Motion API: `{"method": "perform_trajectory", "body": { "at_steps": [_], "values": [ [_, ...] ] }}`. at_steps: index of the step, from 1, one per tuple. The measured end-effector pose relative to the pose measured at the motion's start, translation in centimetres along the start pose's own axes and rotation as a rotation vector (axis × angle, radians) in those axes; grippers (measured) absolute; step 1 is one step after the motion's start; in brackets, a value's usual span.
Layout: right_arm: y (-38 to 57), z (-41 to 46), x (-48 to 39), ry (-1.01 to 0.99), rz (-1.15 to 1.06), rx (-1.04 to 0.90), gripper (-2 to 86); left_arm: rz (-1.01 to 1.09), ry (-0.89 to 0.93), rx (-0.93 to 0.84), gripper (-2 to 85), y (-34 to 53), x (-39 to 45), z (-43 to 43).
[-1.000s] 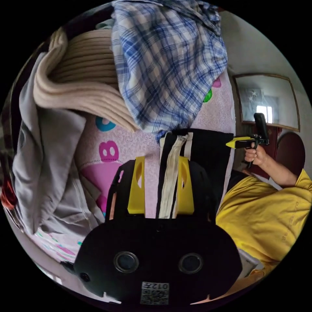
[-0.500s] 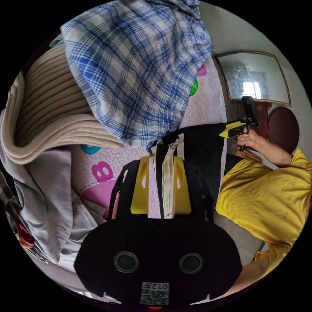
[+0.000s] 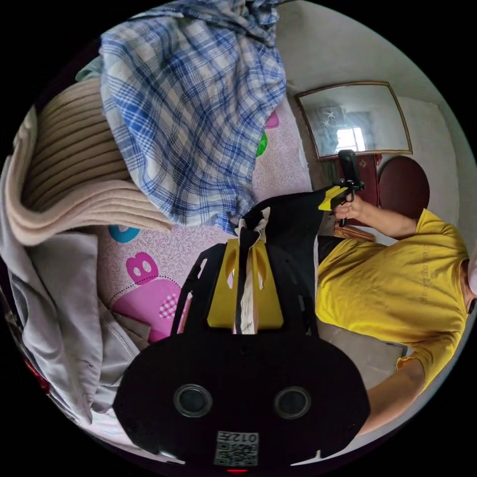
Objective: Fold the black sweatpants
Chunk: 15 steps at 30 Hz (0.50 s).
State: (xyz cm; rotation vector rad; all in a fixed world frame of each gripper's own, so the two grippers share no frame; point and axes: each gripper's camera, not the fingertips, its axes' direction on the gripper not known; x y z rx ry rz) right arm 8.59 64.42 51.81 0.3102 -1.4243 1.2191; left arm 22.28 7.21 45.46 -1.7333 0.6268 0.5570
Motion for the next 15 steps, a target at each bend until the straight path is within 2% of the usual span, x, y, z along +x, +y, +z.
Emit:
{"method": "perform_trajectory", "body": {
  "at_steps": [7, 15],
  "values": [
    [5.4, 5.6, -7.3, -0.073, -0.287, -0.149, 2.1, 0.093, 0.024, 0.116, 1.6, 9.1, 2.4, -2.5],
    [15.2, 17.7, -11.5, -0.157, -0.426, -0.411, 2.2, 0.138, -0.041, 0.131, 1.3, 27.8, 7.1, -0.3]
  ]
}}
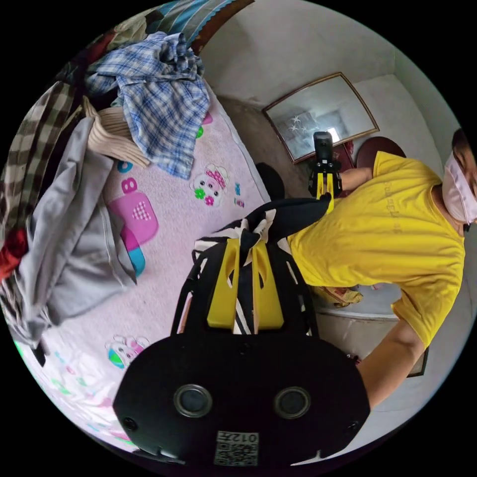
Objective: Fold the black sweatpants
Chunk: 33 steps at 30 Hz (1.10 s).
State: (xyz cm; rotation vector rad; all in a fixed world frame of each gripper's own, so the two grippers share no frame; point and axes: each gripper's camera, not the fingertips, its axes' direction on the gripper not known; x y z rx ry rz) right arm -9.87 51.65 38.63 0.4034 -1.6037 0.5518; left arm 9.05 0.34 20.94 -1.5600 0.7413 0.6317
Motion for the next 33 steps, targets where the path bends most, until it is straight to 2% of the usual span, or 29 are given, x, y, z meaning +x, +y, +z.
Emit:
{"method": "perform_trajectory", "body": {
  "at_steps": [11, 23, 28, 31, 33],
  "values": [
    [6.3, 24.7, -1.2, 0.014, -0.057, -0.33, 2.4, -0.121, -0.057, 0.094, 1.0, 25.0, 4.4, 8.6],
    [12.3, 47.5, 2.7, 0.261, -0.108, -0.634, 2.6, -0.222, -0.069, 0.147, 1.1, 43.4, 2.3, 21.2],
    [15.2, 56.5, 4.3, 0.443, -0.254, -0.84, 3.3, -0.304, -0.073, 0.146, 1.2, 49.3, 1.5, 25.5],
    [16.7, 60.8, 3.7, 0.558, -0.434, -0.935, 4.6, -0.381, -0.053, 0.253, 1.3, 54.1, 1.4, 27.0],
    [18.1, 63.6, 3.1, 0.61, -0.568, -1.031, 6.6, -0.425, 0.033, 0.4, 1.4, 58.1, 1.2, 28.2]
  ]
}}
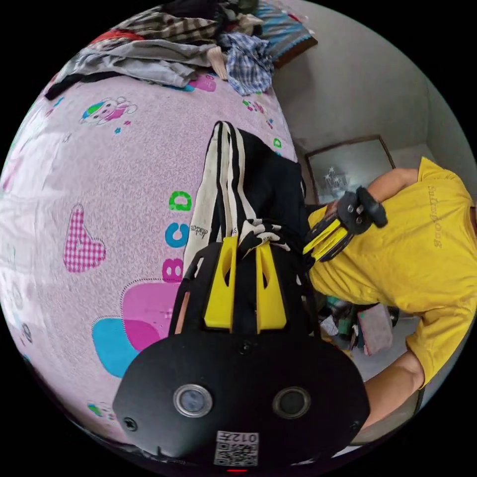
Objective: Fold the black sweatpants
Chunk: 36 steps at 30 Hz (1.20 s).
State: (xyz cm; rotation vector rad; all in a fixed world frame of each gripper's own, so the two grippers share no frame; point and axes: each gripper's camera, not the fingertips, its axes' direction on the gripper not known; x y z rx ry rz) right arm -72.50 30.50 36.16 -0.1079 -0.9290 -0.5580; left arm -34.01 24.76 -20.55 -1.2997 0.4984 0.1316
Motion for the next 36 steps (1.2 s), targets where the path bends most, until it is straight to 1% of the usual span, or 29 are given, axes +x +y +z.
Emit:
{"method": "perform_trajectory", "body": {
  "at_steps": [3, 5, 7, 9, 11, 13, 16, 17, 18, 20, 21, 22, 24, 25, 26, 27, 28, 29, 30, 31, 33, 36],
  "values": [
    [-2.4, 2.5, -2.8, 0.147, -0.146, -0.081, 9.9, -0.1, 0.139, 0.113, 1.5, 4.1, -3.3, 0.3],
    [-3.4, 3.8, -3.6, 0.196, -0.192, -0.107, 11.0, -0.19, 0.187, 0.139, 1.6, 6.1, -5.4, 1.2],
    [-4.5, 5.0, -3.3, 0.17, -0.186, -0.14, 11.5, -0.268, 0.241, 0.139, 1.7, 7.7, -7.2, 2.4],
    [-5.1, 5.1, -2.8, 0.135, -0.169, -0.121, 11.1, -0.429, 0.3, 0.099, 1.8, 9.4, -9.9, 4.2],
    [-5.7, 5.3, -2.2, 0.087, -0.165, -0.131, 9.9, -0.422, 0.309, 0.116, 2.0, 10.4, -10.5, 4.5],
    [-6.1, 5.8, -1.1, 0.023, -0.128, -0.141, 9.1, -0.355, 0.262, 0.135, 2.1, 11.3, -10.1, 4.3],
    [-6.0, 5.2, 0.5, -0.097, -0.091, -0.101, 8.3, -0.317, 0.143, 0.078, 2.4, 12.8, -9.5, 4.6],
    [-6.0, 4.8, 0.9, -0.117, -0.082, -0.083, 8.1, -0.305, 0.043, 0.033, 2.5, 13.4, -8.9, 5.1],
    [-5.8, 4.1, 2.0, -0.147, -0.044, -0.041, 7.6, -0.24, -0.083, 0.002, 2.5, 13.8, -7.6, 5.5],
    [-5.5, 2.7, 4.2, -0.191, 0.049, 0.025, 7.0, -0.176, -0.237, -0.015, 2.6, 14.4, -6.0, 6.2],
    [-5.2, 1.8, 5.7, -0.211, 0.112, 0.069, 6.7, -0.196, -0.312, -0.01, 2.7, 15.1, -5.8, 6.3],
    [-4.8, 1.0, 7.1, -0.217, 0.167, 0.105, 6.3, -0.234, -0.341, 0.001, 2.7, 15.6, -6.1, 6.1],
    [-4.4, 0.1, 9.0, -0.206, 0.234, 0.131, 5.9, -0.484, -0.421, 0.096, 2.9, 18.7, -7.5, 4.7],
    [-4.3, -0.4, 10.1, -0.197, 0.264, 0.141, 5.7, -0.524, -0.434, 0.129, 3.0, 19.6, -7.5, 4.3],
    [-4.2, -0.6, 10.5, -0.192, 0.277, 0.145, 5.7, -0.596, -0.482, 0.2, 3.2, 21.5, -7.0, 3.7],
    [-4.1, -1.1, 11.3, -0.183, 0.293, 0.151, 5.6, -0.625, -0.509, 0.25, 3.6, 23.3, -6.1, 3.5],
    [-4.0, -1.6, 11.9, -0.168, 0.305, 0.156, 5.5, -0.628, -0.505, 0.262, 3.7, 24.0, -5.6, 3.6],
    [-4.0, -1.9, 12.1, -0.158, 0.31, 0.16, 5.5, -0.638, -0.458, 0.256, 4.3, 25.4, -5.0, 4.5],
    [-3.7, -2.4, 12.7, -0.144, 0.322, 0.168, 5.4, -0.638, -0.37, 0.23, 5.0, 26.6, -4.6, 6.1],
    [-3.4, -2.9, 13.3, -0.136, 0.341, 0.176, 5.3, -0.634, -0.321, 0.218, 5.4, 27.1, -4.4, 7.1],
    [-2.7, -3.7, 14.4, -0.137, 0.376, 0.194, 5.1, -0.602, -0.158, 0.22, 7.8, 29.1, -3.4, 11.9],
    [-1.3, -4.9, 16.5, -0.153, 0.442, 0.217, 4.2, -0.593, -0.083, 0.228, 10.8, 30.9, -2.2, 17.1]
  ]
}}
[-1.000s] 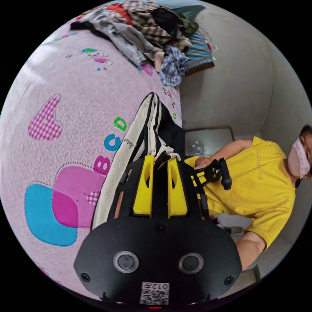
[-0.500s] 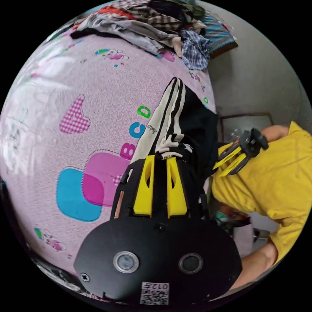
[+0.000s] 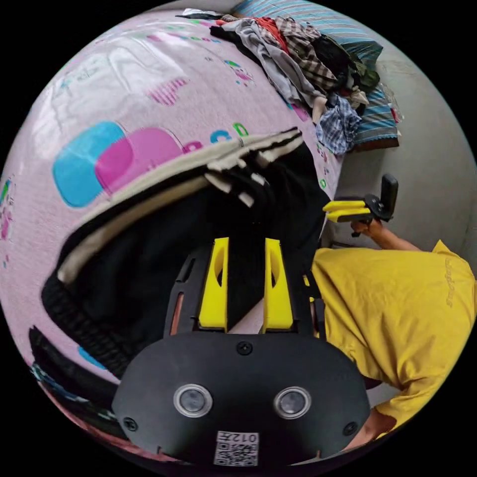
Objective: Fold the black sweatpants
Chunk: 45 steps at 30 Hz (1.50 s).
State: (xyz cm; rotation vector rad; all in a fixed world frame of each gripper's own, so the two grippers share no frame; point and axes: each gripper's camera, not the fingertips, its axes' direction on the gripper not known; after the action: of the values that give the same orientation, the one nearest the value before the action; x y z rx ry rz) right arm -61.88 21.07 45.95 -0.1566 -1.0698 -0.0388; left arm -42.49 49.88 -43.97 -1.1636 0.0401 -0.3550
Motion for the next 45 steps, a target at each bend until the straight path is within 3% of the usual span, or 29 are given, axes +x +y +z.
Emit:
{"method": "perform_trajectory", "body": {
  "at_steps": [4, 6, 9, 15, 20, 22, 24, 27, 30, 32, 36, 40, 45],
  "values": [
    [-0.4, -2.0, 2.9, -0.02, 0.03, -0.003, 2.6, 0.035, -0.015, 0.127, 13.1, 2.2, 0.4, 2.7],
    [-0.9, -2.7, 4.0, -0.034, 0.024, -0.016, 2.0, 0.008, 0.091, 0.212, 14.1, 2.7, -0.5, 4.0],
    [-2.0, -4.1, 5.5, -0.024, -0.002, -0.028, 1.4, -0.022, 0.175, 0.178, 14.4, 2.9, -0.7, 6.2],
    [-3.7, -7.5, 8.4, -0.052, -0.012, 0.019, 1.4, -0.189, 0.045, 0.112, 8.4, 4.8, 0.7, 8.3],
    [-5.1, -9.2, 10.9, -0.054, -0.017, 0.013, 1.9, -0.309, 0.232, 0.172, 3.5, 6.8, 2.6, 7.3],
    [-6.5, -10.0, 12.0, -0.012, -0.04, 0.0, 2.3, -0.447, 0.208, 0.153, 2.5, 8.2, 2.2, 7.2],
    [-8.1, -10.5, 12.8, 0.015, -0.07, -0.016, 2.6, -0.717, 0.035, 0.096, 1.4, 10.6, 1.3, 7.6],
    [-11.4, -11.9, 13.2, 0.08, -0.148, -0.004, 3.9, -0.824, -0.02, 0.235, 0.8, 12.8, 3.2, 7.0],
    [-15.1, -12.8, 12.4, 0.153, -0.307, -0.008, 6.3, -0.77, -0.108, 0.376, 0.6, 11.8, 7.8, 7.0],
    [-17.2, -12.6, 11.7, 0.191, -0.438, -0.053, 7.5, -0.665, -0.147, 0.377, 0.6, 9.4, 10.8, 7.9],
    [-21.5, -11.2, 11.2, 0.2, -0.659, -0.221, 8.8, -0.399, -0.229, 0.25, 0.5, 1.3, 17.7, 11.6],
    [-24.8, -9.8, 11.4, 0.073, -0.768, -0.391, 9.5, -0.255, -0.31, 0.099, 0.4, -4.9, 22.2, 15.3],
    [-27.1, -8.6, 12.8, -0.043, -0.775, -0.55, 7.1, -0.183, -0.208, 0.03, 0.5, -9.6, 25.2, 19.0]
  ]
}}
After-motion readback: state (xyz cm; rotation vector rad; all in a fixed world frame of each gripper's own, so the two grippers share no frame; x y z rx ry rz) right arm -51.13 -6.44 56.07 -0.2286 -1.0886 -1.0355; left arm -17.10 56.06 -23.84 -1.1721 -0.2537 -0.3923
